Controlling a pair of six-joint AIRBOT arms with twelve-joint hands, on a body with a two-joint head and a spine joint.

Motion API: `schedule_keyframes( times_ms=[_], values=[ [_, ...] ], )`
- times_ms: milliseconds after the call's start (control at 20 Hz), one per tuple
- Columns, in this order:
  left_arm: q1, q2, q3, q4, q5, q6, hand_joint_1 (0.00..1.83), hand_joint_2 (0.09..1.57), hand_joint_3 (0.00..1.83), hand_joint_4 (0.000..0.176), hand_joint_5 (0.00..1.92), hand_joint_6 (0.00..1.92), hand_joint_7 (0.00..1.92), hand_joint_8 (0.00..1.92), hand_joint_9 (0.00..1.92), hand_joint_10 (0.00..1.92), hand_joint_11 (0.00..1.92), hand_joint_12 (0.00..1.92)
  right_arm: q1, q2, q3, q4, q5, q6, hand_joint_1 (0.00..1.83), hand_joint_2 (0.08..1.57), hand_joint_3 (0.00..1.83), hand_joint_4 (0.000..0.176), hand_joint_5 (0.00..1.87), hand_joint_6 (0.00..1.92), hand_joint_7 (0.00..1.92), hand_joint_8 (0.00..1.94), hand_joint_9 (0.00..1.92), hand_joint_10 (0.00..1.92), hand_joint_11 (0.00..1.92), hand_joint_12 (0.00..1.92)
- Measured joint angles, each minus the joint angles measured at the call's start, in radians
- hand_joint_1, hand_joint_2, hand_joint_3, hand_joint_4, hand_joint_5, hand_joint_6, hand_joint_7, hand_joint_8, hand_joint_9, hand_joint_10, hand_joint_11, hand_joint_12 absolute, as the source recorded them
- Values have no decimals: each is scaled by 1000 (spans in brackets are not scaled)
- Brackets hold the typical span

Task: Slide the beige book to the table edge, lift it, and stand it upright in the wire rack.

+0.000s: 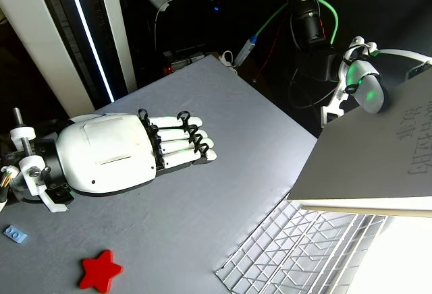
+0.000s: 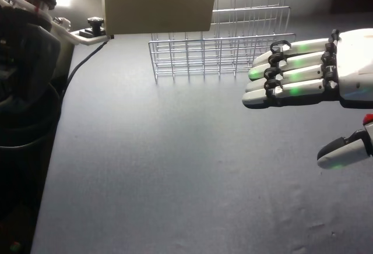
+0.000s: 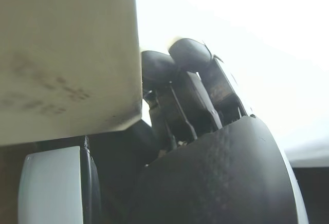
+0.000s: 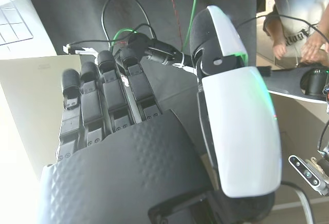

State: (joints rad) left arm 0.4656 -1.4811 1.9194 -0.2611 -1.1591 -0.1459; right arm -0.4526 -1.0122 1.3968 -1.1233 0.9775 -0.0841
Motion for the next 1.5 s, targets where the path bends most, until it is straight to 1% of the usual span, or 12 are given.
schedule_keyframes(
  times_ms=[150, 350, 500, 550, 650, 800, 1050, 1100, 1250, 1350, 1400, 1500],
  values=[
    [1, -13, 17, 0, -5, -1, 1223, 1209, 0, 0, 765, 1090, 879, 1455, 909, 1655, 684, 1921, 0, 0, 0, 4, 2, -1, 226, 1152, 0, 0, 86, 1, 142, 1, 116, 3, 0, 301],
    [3, -48, 57, 8, -9, -17, 1219, 1215, 1, 0, 774, 1087, 849, 1509, 854, 1742, 664, 1921, -1, 0, 0, 4, 5, -3, 273, 1132, 0, 0, 129, 8, 168, 3, 159, 7, 0, 415],
    [3, -68, 101, 34, -11, -39, 1224, 1209, 0, 0, 795, 1049, 854, 1502, 888, 1740, 705, 1921, -1, 0, 0, 4, 6, -3, 293, 1121, 0, 0, 93, 1, 149, 2, 136, 1, 0, 287],
    [3, -75, 124, 42, -11, -46, 1223, 1210, 0, 0, 800, 1032, 848, 1513, 868, 1736, 687, 1921, -1, 0, 0, 4, 7, -4, 297, 1112, 0, 0, 103, 4, 155, 2, 158, 7, 0, 332],
    [3, -88, 155, 41, -16, -63, 1221, 1213, 1, 0, 787, 1046, 845, 1515, 865, 1728, 675, 1921, -1, 0, 0, 5, 7, -4, 233, 1130, 3, 0, 58, 2, 117, 2, 110, 8, 0, 130],
    [8, -108, 204, 45, -25, -91, 1241, 1176, 0, 0, 842, 952, 923, 1369, 913, 1478, 680, 1771, -1, -3, 0, 13, 7, -27, 192, 1164, 8, 0, 44, 3, 80, 0, 50, 0, 2, 14],
    [14, -125, 240, 58, -26, -107, 1248, 1159, 0, 0, 867, 931, 954, 1310, 938, 1396, 679, 1697, -13, -10, 0, 52, 18, -55, 176, 1169, 7, 0, 61, 8, 109, 10, 77, 12, 44, 42],
    [14, -127, 243, 55, -24, -107, 1247, 1162, 1, 0, 852, 955, 953, 1309, 937, 1380, 669, 1704, -13, -10, 0, 51, 18, -55, 176, 1169, 0, 0, 82, 1, 125, 2, 96, 3, 8, 181],
    [14, -150, 291, 56, -28, -123, 1252, 1152, 0, 0, 881, 886, 968, 1296, 985, 1359, 700, 1653, -13, -10, 0, 50, 20, -55, 159, 1153, 0, 0, 97, 2, 164, 6, 125, 7, 0, 172],
    [14, -163, 312, 56, -27, -136, 1248, 1159, 1, 0, 861, 915, 958, 1314, 971, 1347, 685, 1622, -13, -11, 0, 50, 20, -55, 157, 1163, 2, 0, 64, 0, 146, 0, 127, 2, 0, 252],
    [14, -163, 312, 58, -28, -137, 1245, 1165, 1, 0, 845, 939, 952, 1321, 965, 1337, 681, 1615, -13, -11, 0, 50, 21, -55, 165, 1168, 2, 0, 47, 1, 129, 1, 101, 3, 0, 187],
    [13, -171, 318, 56, -30, -138, 1248, 1162, 0, 0, 852, 924, 957, 1314, 988, 1333, 700, 1596, -13, -11, 0, 50, 21, -56, 214, 1158, 0, 0, 65, 7, 126, 0, 104, 3, 0, 197]
  ],
)
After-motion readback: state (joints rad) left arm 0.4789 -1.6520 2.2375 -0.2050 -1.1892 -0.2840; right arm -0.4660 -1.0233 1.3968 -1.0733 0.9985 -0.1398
